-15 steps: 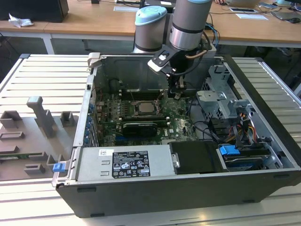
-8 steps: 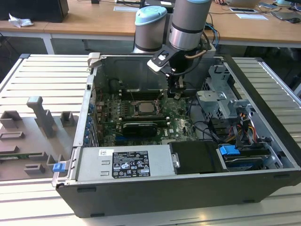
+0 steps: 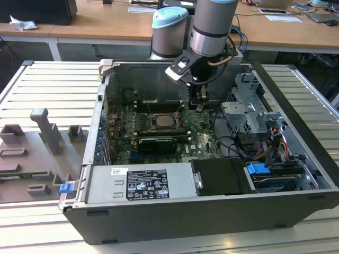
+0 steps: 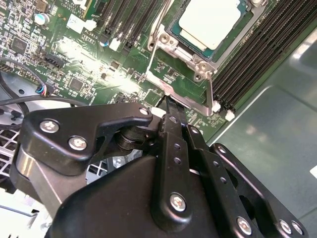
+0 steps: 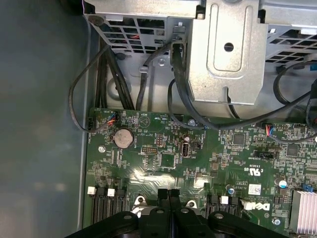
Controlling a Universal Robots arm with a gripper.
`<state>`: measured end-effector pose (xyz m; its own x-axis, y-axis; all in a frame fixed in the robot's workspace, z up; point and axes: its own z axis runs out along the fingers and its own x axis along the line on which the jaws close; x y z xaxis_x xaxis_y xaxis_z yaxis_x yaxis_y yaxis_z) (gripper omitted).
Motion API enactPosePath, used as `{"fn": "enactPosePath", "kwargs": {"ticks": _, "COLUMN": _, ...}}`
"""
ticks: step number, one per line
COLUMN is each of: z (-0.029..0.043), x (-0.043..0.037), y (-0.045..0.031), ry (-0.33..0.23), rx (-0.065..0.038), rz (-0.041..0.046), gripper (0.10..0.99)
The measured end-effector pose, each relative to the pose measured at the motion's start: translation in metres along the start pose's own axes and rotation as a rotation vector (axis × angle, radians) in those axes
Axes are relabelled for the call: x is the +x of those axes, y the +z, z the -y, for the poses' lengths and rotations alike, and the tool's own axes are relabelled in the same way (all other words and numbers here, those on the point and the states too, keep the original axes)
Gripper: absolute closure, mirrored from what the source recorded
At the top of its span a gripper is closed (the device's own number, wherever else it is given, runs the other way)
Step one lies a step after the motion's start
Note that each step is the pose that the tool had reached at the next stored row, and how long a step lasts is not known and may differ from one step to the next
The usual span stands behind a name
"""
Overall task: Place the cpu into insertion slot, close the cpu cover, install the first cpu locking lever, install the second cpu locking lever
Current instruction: 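Close the cpu cover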
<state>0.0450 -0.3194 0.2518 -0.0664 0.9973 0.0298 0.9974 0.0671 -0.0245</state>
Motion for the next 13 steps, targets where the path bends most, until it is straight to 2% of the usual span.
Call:
{"fn": "enactPosePath", "kwargs": {"ticks": 8, "z": 0.002, "x": 0.0001, "y": 0.0001, "ry": 0.0, "rx": 0.0, "rz": 0.0, "gripper": 0.98}}
{"fn": "enactPosePath", "kwargs": {"ticks": 13, "z": 0.0059, "x": 0.0004, "y": 0.0002, "ry": 0.0, "rx": 0.0, "rz": 0.0001, "gripper": 0.98}}
